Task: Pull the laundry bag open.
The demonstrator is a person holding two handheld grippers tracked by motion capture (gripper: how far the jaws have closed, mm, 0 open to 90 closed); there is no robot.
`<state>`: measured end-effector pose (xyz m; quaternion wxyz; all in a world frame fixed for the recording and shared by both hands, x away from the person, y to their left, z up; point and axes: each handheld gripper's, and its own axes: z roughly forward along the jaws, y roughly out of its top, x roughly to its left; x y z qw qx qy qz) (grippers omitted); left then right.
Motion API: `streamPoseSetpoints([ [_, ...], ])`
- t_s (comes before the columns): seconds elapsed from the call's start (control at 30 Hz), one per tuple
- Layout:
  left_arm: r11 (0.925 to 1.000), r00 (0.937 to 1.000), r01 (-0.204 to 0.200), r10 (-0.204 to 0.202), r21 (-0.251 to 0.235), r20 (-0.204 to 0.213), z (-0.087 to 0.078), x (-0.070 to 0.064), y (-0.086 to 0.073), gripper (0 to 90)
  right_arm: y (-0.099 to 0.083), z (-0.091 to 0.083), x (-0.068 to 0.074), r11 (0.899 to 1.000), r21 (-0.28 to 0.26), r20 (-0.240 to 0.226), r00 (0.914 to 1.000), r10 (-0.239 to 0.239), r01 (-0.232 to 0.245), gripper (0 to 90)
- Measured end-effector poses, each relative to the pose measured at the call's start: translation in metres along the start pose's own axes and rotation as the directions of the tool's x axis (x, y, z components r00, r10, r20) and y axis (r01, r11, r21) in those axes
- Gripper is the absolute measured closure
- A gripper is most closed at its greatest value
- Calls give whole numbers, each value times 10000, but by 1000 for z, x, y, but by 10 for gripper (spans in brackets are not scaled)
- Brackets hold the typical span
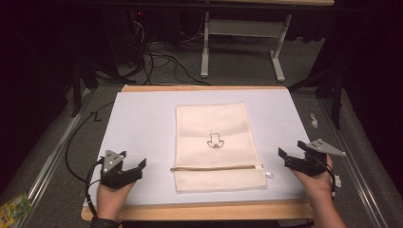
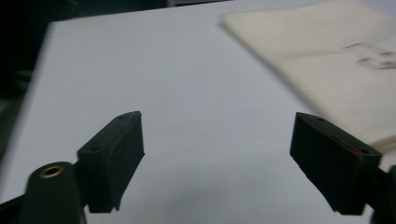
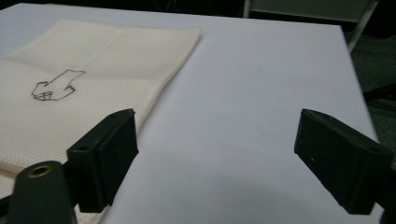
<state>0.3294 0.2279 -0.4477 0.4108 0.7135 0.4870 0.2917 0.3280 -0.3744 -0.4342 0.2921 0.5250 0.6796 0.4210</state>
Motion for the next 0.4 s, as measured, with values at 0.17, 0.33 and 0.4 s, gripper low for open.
streamPoseSetpoints([
  [0.17,9996,9995,267,-266,63,-189,0,4,-1,128,-3,-4,-15,9995,-147,111,9995,295,-293,108],
  [0.33,9993,9995,-117,107,345,280,8,-8,0,91,-2,2,-5,9998,63,1,9999,-168,168,112],
  [0.4,9993,9993,60,-73,362,377,8,-7,-1,77,-1,3,-4,9999,44,-4,9999,-145,145,117],
])
